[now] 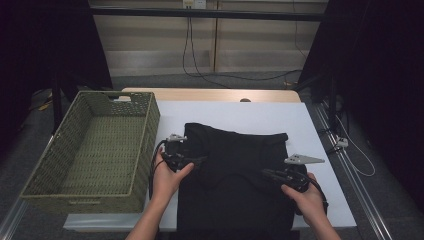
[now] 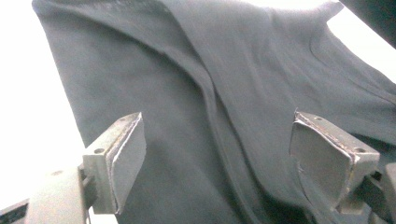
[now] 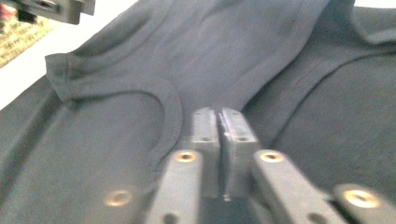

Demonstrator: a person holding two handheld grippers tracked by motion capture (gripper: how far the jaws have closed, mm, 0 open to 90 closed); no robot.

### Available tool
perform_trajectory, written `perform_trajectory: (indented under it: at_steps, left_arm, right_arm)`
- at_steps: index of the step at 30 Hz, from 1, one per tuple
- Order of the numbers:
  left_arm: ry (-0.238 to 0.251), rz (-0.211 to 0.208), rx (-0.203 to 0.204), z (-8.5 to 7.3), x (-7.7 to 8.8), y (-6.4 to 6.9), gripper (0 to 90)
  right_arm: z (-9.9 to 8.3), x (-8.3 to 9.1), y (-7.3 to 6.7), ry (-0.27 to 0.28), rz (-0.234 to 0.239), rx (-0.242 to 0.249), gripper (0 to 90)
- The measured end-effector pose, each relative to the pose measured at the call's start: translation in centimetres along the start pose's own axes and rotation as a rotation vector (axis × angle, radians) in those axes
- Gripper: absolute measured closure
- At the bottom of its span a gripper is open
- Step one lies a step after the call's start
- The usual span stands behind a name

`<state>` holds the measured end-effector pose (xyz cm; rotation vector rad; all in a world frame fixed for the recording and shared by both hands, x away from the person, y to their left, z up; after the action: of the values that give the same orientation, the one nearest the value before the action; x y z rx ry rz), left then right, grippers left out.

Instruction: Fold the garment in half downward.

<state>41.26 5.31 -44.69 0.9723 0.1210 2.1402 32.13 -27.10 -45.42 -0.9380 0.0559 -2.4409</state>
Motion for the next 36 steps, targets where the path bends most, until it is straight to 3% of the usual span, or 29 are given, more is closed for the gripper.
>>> perform_trajectory:
  at_steps: [1,2,3,5,11,15,18,22,26,30,32,33,36]
  left_arm:
    - [0.007,0.006,0.006,0.2,-0.1,-0.2,18.8]
    - [0.002,0.019,-0.003,0.6,-0.1,-0.5,17.5]
    - [0.001,0.017,0.016,0.8,-0.2,-0.7,16.8]
    - [0.003,0.029,0.015,1.4,-0.6,-1.2,16.8]
    - [0.004,0.056,0.044,3.1,-2.1,-2.7,16.3]
    - [0.001,0.081,0.041,4.3,-2.9,-3.5,16.3]
    - [0.004,0.090,0.057,5.0,-3.5,-4.0,16.0]
    - [0.024,0.094,0.082,5.8,-3.7,-4.7,15.9]
    - [0.022,0.117,0.080,6.5,-3.7,-5.5,16.0]
    - [0.025,0.144,0.091,6.9,-4.0,-6.2,16.2]
    - [0.027,0.159,0.094,7.1,-4.3,-6.5,16.9]
    - [0.021,0.162,0.090,7.2,-4.5,-6.6,16.6]
    - [0.024,0.165,0.093,7.5,-4.9,-6.8,17.6]
  right_arm:
    - [0.3,0.3,0.1,0.013,-0.010,-0.014,68.3]
    - [0.5,0.3,0.3,0.026,-0.037,-0.006,64.2]
    - [0.9,0.3,0.5,0.039,-0.058,0.001,63.7]
    - [1.6,0.3,1.2,0.063,-0.075,-0.007,55.8]
    - [3.4,-1.4,4.7,0.089,-0.209,-0.031,45.3]
    - [4.2,-2.4,7.0,0.093,-0.258,-0.053,41.8]
    - [4.6,-3.1,8.4,0.088,-0.302,-0.077,40.8]
    - [5.5,-3.6,10.4,0.105,-0.349,-0.146,40.1]
    - [6.5,-4.5,11.8,0.084,-0.414,-0.156,41.1]
    - [6.5,-5.7,12.8,0.055,-0.429,-0.192,44.6]
    - [5.9,-6.3,13.0,0.032,-0.396,-0.218,49.1]
    - [5.6,-6.5,12.9,0.002,-0.401,-0.226,50.6]
    - [5.3,-6.5,12.8,0.013,-0.406,-0.188,56.2]
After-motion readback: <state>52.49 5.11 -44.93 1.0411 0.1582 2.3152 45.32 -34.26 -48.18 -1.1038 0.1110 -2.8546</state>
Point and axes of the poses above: each handheld gripper's, and its own axes: x roughly backward along the jaws, z roughly out of its top, y roughly to its right, the point moved 3 cm from there along -x, roughly forward along the jaws, and after that the axes turned 4 degrees about -z, right-handed, at the moved point
